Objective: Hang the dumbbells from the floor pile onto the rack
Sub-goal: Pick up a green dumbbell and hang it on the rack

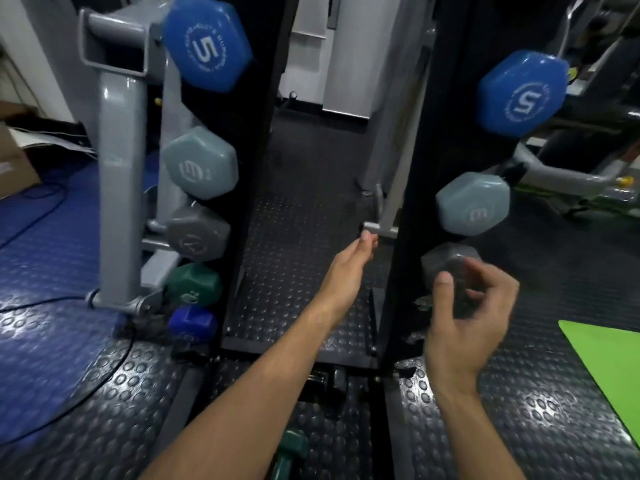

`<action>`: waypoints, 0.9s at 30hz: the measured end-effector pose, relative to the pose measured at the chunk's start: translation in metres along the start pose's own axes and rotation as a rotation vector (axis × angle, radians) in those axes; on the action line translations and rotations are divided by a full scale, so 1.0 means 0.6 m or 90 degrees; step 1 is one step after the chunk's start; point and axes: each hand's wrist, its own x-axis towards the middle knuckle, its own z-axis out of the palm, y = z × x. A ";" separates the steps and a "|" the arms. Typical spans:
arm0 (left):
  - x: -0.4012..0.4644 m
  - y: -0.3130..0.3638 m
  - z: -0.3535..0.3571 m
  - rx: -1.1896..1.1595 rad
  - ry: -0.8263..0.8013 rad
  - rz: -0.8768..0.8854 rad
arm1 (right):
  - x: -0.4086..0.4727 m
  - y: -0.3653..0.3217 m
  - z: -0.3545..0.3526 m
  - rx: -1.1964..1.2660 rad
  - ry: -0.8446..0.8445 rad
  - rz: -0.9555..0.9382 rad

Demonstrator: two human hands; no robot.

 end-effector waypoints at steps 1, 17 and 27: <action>-0.002 -0.008 -0.010 0.002 0.001 -0.002 | -0.014 -0.005 0.014 0.016 -0.034 -0.002; -0.081 -0.350 -0.201 0.062 0.193 -0.348 | -0.285 0.138 0.182 -0.124 -0.586 0.580; -0.242 -0.535 -0.240 0.078 0.087 -0.656 | -0.417 0.217 0.147 -0.283 -0.883 0.684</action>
